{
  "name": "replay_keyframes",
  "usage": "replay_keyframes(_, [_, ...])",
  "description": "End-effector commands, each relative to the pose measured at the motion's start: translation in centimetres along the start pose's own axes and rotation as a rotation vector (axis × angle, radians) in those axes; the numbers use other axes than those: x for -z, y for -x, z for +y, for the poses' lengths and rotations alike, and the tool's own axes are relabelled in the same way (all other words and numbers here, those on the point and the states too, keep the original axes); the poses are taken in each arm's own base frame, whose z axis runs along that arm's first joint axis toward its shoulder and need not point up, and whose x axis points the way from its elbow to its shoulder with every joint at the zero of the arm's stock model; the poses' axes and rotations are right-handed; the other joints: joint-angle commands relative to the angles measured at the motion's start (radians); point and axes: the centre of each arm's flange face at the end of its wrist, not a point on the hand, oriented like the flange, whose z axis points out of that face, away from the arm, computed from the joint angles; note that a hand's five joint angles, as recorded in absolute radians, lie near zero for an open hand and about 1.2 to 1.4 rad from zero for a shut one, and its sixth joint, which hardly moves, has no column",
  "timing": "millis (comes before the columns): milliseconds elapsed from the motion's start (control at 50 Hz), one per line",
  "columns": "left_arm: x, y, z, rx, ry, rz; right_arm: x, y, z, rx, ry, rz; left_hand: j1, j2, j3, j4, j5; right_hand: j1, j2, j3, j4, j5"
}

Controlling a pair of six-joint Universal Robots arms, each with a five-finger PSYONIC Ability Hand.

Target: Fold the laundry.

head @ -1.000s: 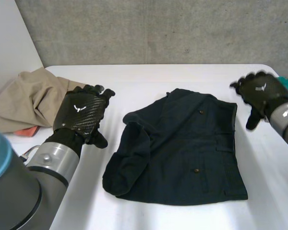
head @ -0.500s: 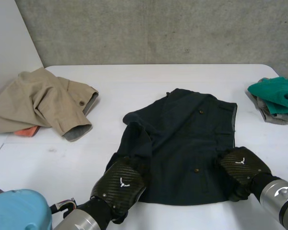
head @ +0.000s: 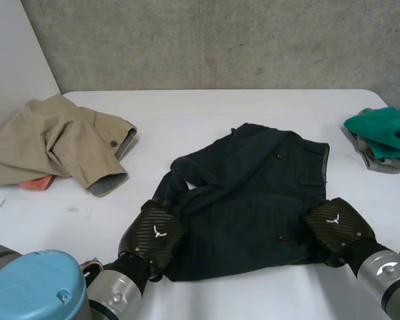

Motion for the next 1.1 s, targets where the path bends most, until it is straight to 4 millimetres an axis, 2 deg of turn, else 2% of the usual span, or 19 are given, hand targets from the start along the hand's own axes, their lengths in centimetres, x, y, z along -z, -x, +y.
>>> replay_keyframes(20, [0.0, 0.0, 0.9, -0.082, 0.032, 0.005, -0.1, -0.5, -0.5, 0.007, -0.007, 0.022, 0.026, 0.031, 0.031, 0.044, 0.047, 0.296, 0.228, 0.215, 0.201, 0.235])
replay_keyframes(160, [-0.5, -0.5, 1.6, -0.086, 0.052, 0.018, -0.5, -1.0, -0.7, 0.005, -0.012, 0.037, 0.079, 0.084, 0.084, 0.096, 0.099, 0.296, 0.228, 0.215, 0.201, 0.235])
replay_keyframes(200, [-0.7, -0.4, 1.6, -0.085, 0.044, 0.008, -0.6, -1.2, -0.7, 0.005, -0.009, 0.049, 0.301, 0.306, 0.306, 0.319, 0.321, 0.296, 0.228, 0.215, 0.201, 0.235])
replay_keyframes(220, [-0.9, -0.2, 1.6, -0.083, 0.032, -0.007, -0.7, -1.3, -0.8, 0.005, -0.01, 0.055, 0.601, 0.607, 0.607, 0.619, 0.622, 0.296, 0.228, 0.215, 0.201, 0.235])
replay_keyframes(260, [-1.5, 0.5, 1.6, -0.077, 0.008, -0.049, -0.7, -1.7, -0.9, 0.007, -0.01, 0.07, 0.902, 0.907, 0.907, 0.92, 0.923, 0.296, 0.228, 0.215, 0.201, 0.235])
replay_keyframes(340, [-1.7, 1.6, 0.6, -0.075, -0.03, -0.106, -0.6, -2.4, -1.9, 0.017, -0.018, 0.096, 0.903, 0.909, 0.909, 0.921, 0.924, 0.296, 0.228, 0.215, 0.201, 0.235])
replay_keyframes(360, [-1.6, 2.1, 0.0, -0.074, -0.046, -0.126, -0.2, -3.0, -2.9, 0.031, -0.029, 0.12, 0.903, 0.909, 0.909, 0.921, 0.924, 0.296, 0.228, 0.215, 0.201, 0.235])
replay_keyframes(420, [0.0, 4.8, -3.7, -0.063, -0.153, -0.239, 1.1, -4.3, -5.3, 0.047, -0.051, 0.157, 0.903, 0.909, 0.909, 0.921, 0.924, 0.296, 0.228, 0.215, 0.201, 0.235])
replay_keyframes(540, [3.9, 10.2, -11.3, -0.031, -0.359, -0.419, 5.3, -8.3, -13.2, 0.091, -0.179, 0.246, 0.903, 0.909, 0.909, 0.921, 0.924, 0.296, 0.228, 0.215, 0.201, 0.235])
replay_keyframes(560, [5.4, 11.9, -13.4, -0.022, -0.408, -0.473, 6.0, -8.9, -14.4, 0.101, -0.207, 0.267, 0.903, 0.909, 0.909, 0.921, 0.924, 0.296, 0.228, 0.215, 0.201, 0.235])
replay_keyframes(640, [9.0, 15.5, -18.6, 0.016, -0.543, -0.59, 9.0, -11.4, -19.6, 0.158, -0.344, 0.375, 0.903, 0.909, 0.909, 0.921, 0.924, 0.296, 0.228, 0.215, 0.201, 0.235])
replay_keyframes(680, [9.9, 16.7, -20.2, 0.026, -0.587, -0.63, 10.4, -12.6, -22.2, 0.186, -0.417, 0.428, 0.903, 0.909, 0.909, 0.921, 0.924, 0.296, 0.228, 0.215, 0.201, 0.235])
replay_keyframes(720, [11.2, 18.4, -22.6, 0.04, -0.653, -0.689, 11.1, -13.4, -23.6, 0.2, -0.457, 0.462, 0.903, 0.909, 0.909, 0.921, 0.924, 0.296, 0.228, 0.215, 0.201, 0.235])
replay_keyframes(780, [11.9, 19.7, -24.4, 0.05, -0.701, -0.732, 11.1, -14.7, -25.4, 0.201, -0.506, 0.492, 0.903, 0.909, 0.909, 0.921, 0.924, 0.296, 0.228, 0.215, 0.201, 0.235])
replay_keyframes(860, [10.6, 20.9, -26.0, 0.056, -0.727, -0.756, 9.5, -15.7, -25.8, 0.163, -0.514, 0.474, 0.903, 0.909, 0.909, 0.921, 0.924, 0.296, 0.228, 0.215, 0.201, 0.235])
replay_keyframes(940, [7.1, 21.2, -26.1, 0.048, -0.692, -0.744, 7.0, -14.9, -25.4, 0.139, -0.496, 0.408, 0.903, 0.909, 0.909, 0.921, 0.924, 0.296, 0.228, 0.215, 0.201, 0.235])
replay_keyframes(1020, [0.9, 20.2, -24.0, 0.03, -0.596, -0.685, 2.9, -14.2, -23.8, 0.113, -0.422, 0.368, 0.903, 0.909, 0.909, 0.921, 0.924, 0.296, 0.228, 0.215, 0.201, 0.235])
replay_keyframes(1080, [-2.6, 20.0, -22.1, 0.016, -0.534, -0.662, -0.8, -13.8, -22.3, 0.095, -0.377, 0.367, 0.903, 0.909, 0.909, 0.921, 0.924, 0.296, 0.228, 0.215, 0.201, 0.235])
replay_keyframes(1100, [-5.2, 20.0, -20.5, 0.007, -0.487, -0.654, -1.7, -13.6, -21.8, 0.092, -0.369, 0.368, 0.903, 0.909, 0.909, 0.921, 0.924, 0.296, 0.228, 0.215, 0.201, 0.235])
